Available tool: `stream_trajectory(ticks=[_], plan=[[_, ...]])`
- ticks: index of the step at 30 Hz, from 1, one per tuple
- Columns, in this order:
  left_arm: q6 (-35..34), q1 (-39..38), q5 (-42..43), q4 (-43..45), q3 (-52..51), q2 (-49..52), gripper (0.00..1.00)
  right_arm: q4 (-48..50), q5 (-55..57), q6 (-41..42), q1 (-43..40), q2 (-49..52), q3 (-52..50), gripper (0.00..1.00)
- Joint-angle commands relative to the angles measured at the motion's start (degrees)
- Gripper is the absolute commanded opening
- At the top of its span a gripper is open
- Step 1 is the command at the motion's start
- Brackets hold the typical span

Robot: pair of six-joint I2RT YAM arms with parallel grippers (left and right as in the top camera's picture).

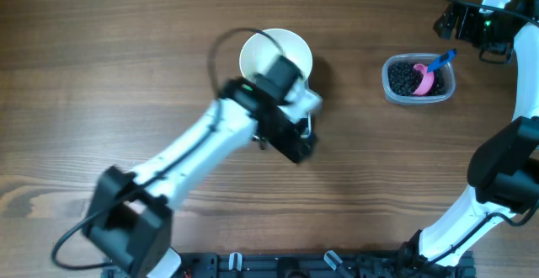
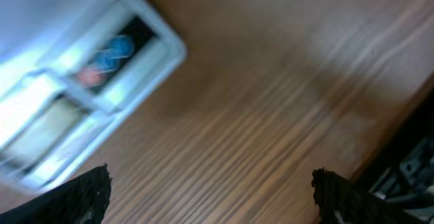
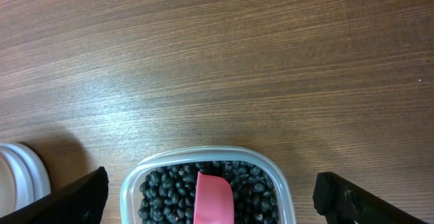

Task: Scoop item into bowl and weigh 150g on scale

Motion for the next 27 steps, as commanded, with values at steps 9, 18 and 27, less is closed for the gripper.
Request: stream_trajectory(ticks=[9,18,27], plan=[[10.10,-2.93,-6.32,4.20,-1.16,11.08,1.00,0.13,0.33,0.24,-0.37,0.61,1.36,1.00],[11.76,-2.21,-11.85,10.73,-1.16,15.56,1.00,0.13,0.33,0.24,-0.37,0.61,1.36,1.00],[14.58,-2.21,-8.57,9.79,-1.16,15.65,1.00,0.13,0.33,0.26,-0.37,0.61,1.36,0.99]])
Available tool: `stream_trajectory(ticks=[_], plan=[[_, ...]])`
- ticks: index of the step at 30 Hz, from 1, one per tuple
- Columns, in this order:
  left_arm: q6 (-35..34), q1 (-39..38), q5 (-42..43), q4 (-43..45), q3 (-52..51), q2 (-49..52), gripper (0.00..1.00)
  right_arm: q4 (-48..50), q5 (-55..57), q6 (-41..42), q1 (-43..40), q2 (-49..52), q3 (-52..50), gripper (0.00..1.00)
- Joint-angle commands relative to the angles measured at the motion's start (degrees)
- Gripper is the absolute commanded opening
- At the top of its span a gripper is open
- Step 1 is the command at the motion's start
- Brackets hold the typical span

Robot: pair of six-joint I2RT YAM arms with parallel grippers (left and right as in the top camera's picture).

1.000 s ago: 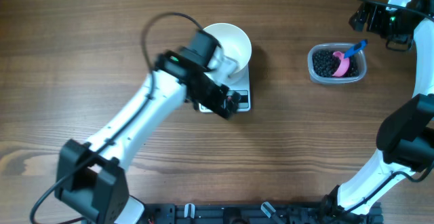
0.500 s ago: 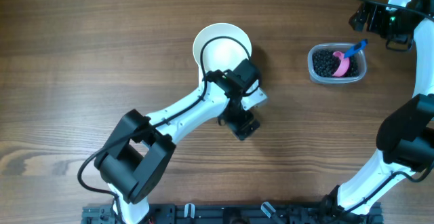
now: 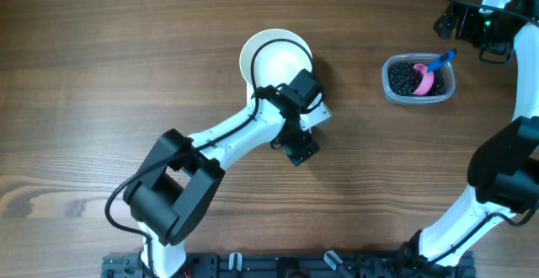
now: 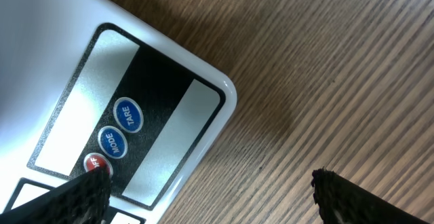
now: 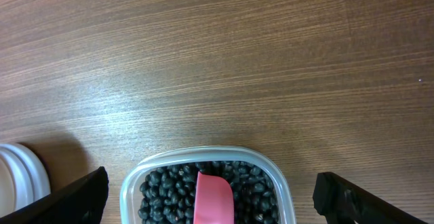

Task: Scoop item into bowl and weigh 150g on scale

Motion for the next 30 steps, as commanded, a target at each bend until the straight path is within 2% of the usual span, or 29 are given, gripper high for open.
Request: stream_trajectory(ticks=[1,20,30], plan=[[1.60,0.20,1.99,-0.55,-0.50,2.93,1.00,0.15,0.33,0.26,-0.37,0.61,1.36,1.00],[3.02,0.04,3.96,-2.84,-0.50,6.62,1.00,0.13,0.33,0.26,-0.37,0.61,1.36,1.00],[-1.75,0.04,-0.17,-1.73,-0.50,8.26,1.00,0.13,0.33,0.26,-0.37,0.61,1.36,1.00]])
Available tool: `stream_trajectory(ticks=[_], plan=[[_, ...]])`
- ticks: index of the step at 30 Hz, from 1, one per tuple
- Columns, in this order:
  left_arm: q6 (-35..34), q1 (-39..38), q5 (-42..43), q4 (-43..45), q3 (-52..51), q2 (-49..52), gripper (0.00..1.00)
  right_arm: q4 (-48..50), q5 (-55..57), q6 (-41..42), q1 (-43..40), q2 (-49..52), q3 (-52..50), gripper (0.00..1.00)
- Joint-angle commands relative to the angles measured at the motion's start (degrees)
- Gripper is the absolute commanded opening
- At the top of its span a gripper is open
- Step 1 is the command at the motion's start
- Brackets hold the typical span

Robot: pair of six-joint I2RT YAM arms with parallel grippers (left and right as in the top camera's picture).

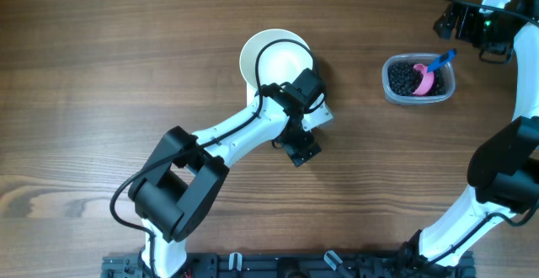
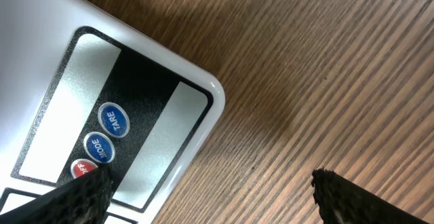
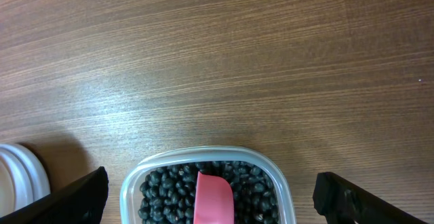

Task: Scoop item into bowl and weigh 150g on scale

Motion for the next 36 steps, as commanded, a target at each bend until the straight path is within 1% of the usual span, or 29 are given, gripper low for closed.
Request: stream_trajectory(ticks=[1,3,6,13,25,28,30,35,36], plan=[[-2.67,0.28,-0.96,0.72,-2.56,6.54,1.00,0.13,0.33,0.24,-0.39,0.61,1.36,1.00],[-2.69,0.31,-1.16,0.76,-2.56,6.88,1.00,0.13,0.33,0.24,-0.37,0.61,1.36,1.00],[-5.86,0.55,-3.19,1.40,-2.56,6.93,1.00,0.13,0.33,0.24,-0.37,0.61,1.36,1.00],[-8.28,0.79,-5.53,2.36,-2.56,7.32,1.00,0.13,0.33,0.26,-0.37,0.61,1.36,1.00],[-6.47,2.27,-4.52,3.52,-2.54,7.23,1.00,0.13,0.33,0.24,-0.37,0.61,1.36,1.00],[-6.51,1.92,-4.50,3.13,-2.54,5.40,1.00,0.13,0.33,0.26,-0.37,0.61,1.36,1.00],[-6.49,1.20,-3.06,3.10,-2.54,2.34,1.00,0.15,0.33,0.26,-0.37,0.61,1.36,1.00],[-6.56,0.31,7.96,-0.09,-2.54,-7.30,1.00,0.13,0.33,0.24,-0.37,0.61,1.36,1.00],[-6.56,0.31,9.07,-0.74,-2.54,-8.61,1.00,0.13,0.33,0.24,-0.37,0.61,1.36,1.00]])
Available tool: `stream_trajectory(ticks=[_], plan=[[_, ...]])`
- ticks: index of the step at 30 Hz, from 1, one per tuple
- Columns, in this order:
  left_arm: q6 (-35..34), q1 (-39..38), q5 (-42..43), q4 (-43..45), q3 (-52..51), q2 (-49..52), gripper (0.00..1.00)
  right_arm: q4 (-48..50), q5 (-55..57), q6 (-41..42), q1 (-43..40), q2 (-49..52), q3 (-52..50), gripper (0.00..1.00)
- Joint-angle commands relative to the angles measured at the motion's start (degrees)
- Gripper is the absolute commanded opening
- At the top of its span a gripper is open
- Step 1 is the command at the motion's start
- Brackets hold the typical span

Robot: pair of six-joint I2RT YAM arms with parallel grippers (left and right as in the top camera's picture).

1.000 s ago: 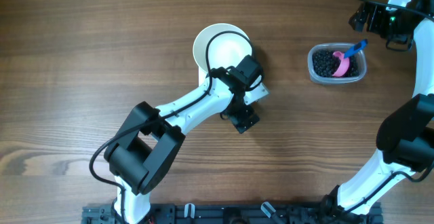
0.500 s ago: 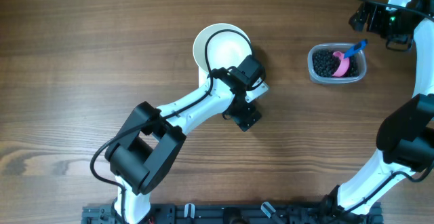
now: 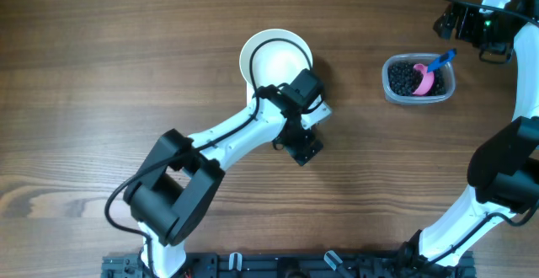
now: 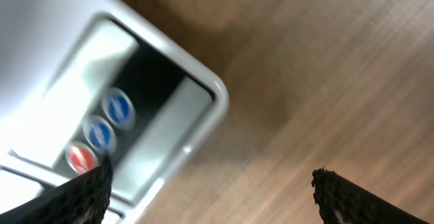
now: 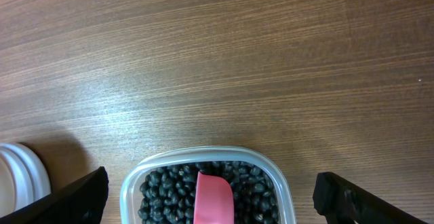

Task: Scoop item into bowl and weigh 150g on scale

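A white bowl [image 3: 276,57] stands at the table's middle. Just below it, my left arm covers most of the white scale; its control panel [image 4: 146,125] with two blue buttons and a red button [image 4: 81,157] shows blurred in the left wrist view. My left gripper [image 4: 211,176] is open, its left fingertip [image 4: 81,197] just under the red button. A clear tub of black beans [image 3: 418,77] holds a pink scoop [image 5: 213,198] with a blue handle. My right gripper [image 5: 211,183] hangs open above the tub, holding nothing.
The bowl's rim [image 5: 20,176] shows at the lower left of the right wrist view. Bare wooden tabletop [image 3: 101,76] surrounds the scale and the tub. The right arm's base column [image 3: 497,177] rises along the right edge.
The left gripper has shifted slightly; the scale panel now sits a little lower in its view and is blurred. The red button shows just clear of the left fingertip. The right arm is unchanged.
At first the left arm was over the scale, its view blurred. Then its open gripper was low over the panel, the left fingertip at the red button, and stayed there. Now it has shifted slightly. The right gripper has stayed open above the bean tub throughout.
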Motion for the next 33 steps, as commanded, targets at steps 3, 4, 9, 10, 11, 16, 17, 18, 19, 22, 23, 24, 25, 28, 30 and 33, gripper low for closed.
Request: stream_trajectory(ticks=[3,4,9,10,11,16,17,18,19,22,23,24,25,28,30,33], plan=[[0.26,0.35,9.20,-3.17,-0.81,-11.06,1.00,0.13,0.33,0.24,-0.37,0.61,1.36,1.00],[0.22,0.48,9.64,-3.45,-0.81,-12.55,1.00,0.13,0.33,0.26,-0.37,0.61,1.36,1.00],[-2.64,4.72,9.79,-3.87,-0.81,-20.50,1.00,0.15,0.33,0.24,-0.37,0.61,1.36,1.00],[-2.78,7.02,10.01,-4.02,-0.81,-21.94,1.00,0.13,0.33,0.24,-0.37,0.61,1.36,1.00],[-3.30,8.94,10.08,-4.04,-0.81,-22.93,1.00,0.13,0.33,0.26,-0.37,0.61,1.36,1.00],[-9.38,23.30,11.04,-3.80,-0.81,-25.75,1.00,0.13,0.33,0.24,-0.37,0.61,1.36,1.00],[-10.93,26.38,11.04,-3.43,-0.83,-25.66,1.00,0.13,0.33,0.26,-0.37,0.61,1.36,1.00],[-12.28,29.97,11.04,-3.02,-0.83,-25.57,1.00,0.13,0.33,0.26,-0.37,0.61,1.36,1.00],[-12.70,32.70,10.97,-2.73,-0.83,-25.57,1.00,0.13,0.33,0.26,-0.37,0.61,1.36,1.00],[-13.07,39.52,9.09,-1.07,-0.83,-25.55,1.00,0.13,0.33,0.24,-0.37,0.61,1.36,1.00],[-13.27,41.94,7.85,0.20,-0.83,-25.51,1.00,0.13,0.33,0.24,-0.37,0.61,1.36,1.00],[-13.29,44.52,6.38,1.92,-0.83,-25.29,1.00,0.13,0.33,0.26,-0.37,0.61,1.36,1.00],[-13.27,45.92,5.79,3.06,-0.83,-25.05,1.00,0.13,0.33,0.24,-0.37,0.61,1.36,1.00],[-13.53,50.14,4.74,6.32,-0.83,-23.82,1.00,0.13,0.33,0.26,-0.37,0.61,1.36,1.00],[-13.66,52.24,4.61,7.54,-0.83,-22.73,1.00,0.13,0.33,0.24,-0.37,0.61,1.36,1.00],[-13.66,53.35,3.41,8.52,-0.83,-21.24,1.00,0.15,0.33,0.24,-0.37,0.61,1.36,1.00]])
